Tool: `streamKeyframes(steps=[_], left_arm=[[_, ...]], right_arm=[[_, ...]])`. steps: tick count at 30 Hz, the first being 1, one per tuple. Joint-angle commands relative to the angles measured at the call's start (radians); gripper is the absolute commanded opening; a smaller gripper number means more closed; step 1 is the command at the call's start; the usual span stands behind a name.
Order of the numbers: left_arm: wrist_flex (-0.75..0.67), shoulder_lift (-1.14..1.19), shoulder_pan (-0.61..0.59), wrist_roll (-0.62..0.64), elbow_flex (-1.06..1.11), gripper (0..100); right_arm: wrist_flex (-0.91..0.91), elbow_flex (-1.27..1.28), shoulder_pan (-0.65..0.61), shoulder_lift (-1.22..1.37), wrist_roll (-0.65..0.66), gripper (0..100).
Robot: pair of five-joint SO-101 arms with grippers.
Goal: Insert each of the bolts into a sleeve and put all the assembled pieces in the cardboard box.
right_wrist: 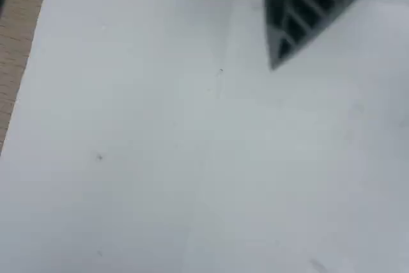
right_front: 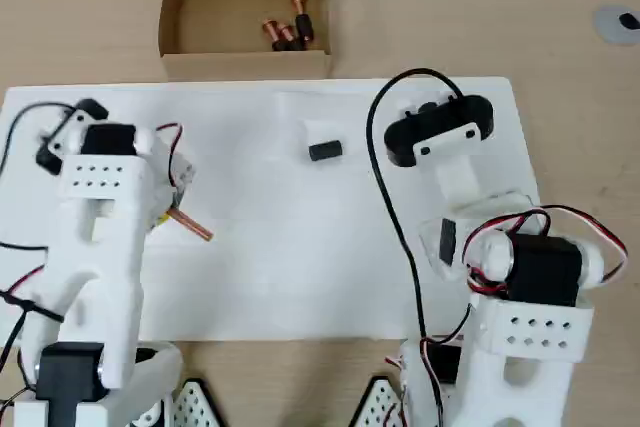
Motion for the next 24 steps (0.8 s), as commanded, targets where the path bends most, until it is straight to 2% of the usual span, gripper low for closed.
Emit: streamKeyframes(steps=[1,4,7,10,12,14,17,22,24], left_arm=[[0.101,-0.008,0.003,-0.058,-0.176,0],[0.132,-0.008,-0.006,-0.137,-0.273,1],[0.124,-0.01,-0.069,-0.292,-0.379,1],[0.124,-0.001,-0.094,-0.597,-0.482,1],[0.126,-0.01,-0.066,-0.784,-0.525,1],[0.132,-0.012,-0.04,-0.864,-0.565,1],[0.161,-0.018,-0.032,-0.905,-0.646,1],[0.172,-0.091,-0.064,-0.922,-0.695,1],[0.17,-0.159,-0.084,-0.922,-0.686,1]], right_arm=[[-0.002,0.002,0.007,-0.012,-0.011,32.5],[0.0,0.002,0.007,-0.012,-0.012,32.5],[-0.038,-0.005,-0.004,-0.005,-0.072,32.5],[-0.121,0.002,-0.076,-0.002,-0.199,32.5],[-0.184,0.001,-0.153,-0.002,-0.218,32.4],[-0.204,-0.002,-0.243,0.005,-0.117,32.4],[-0.203,-0.004,-0.363,0.082,0.069,32.4],[-0.201,-0.051,-0.366,0.318,0.439,32.4],[-0.21,-0.114,-0.341,0.421,0.508,32.4]])
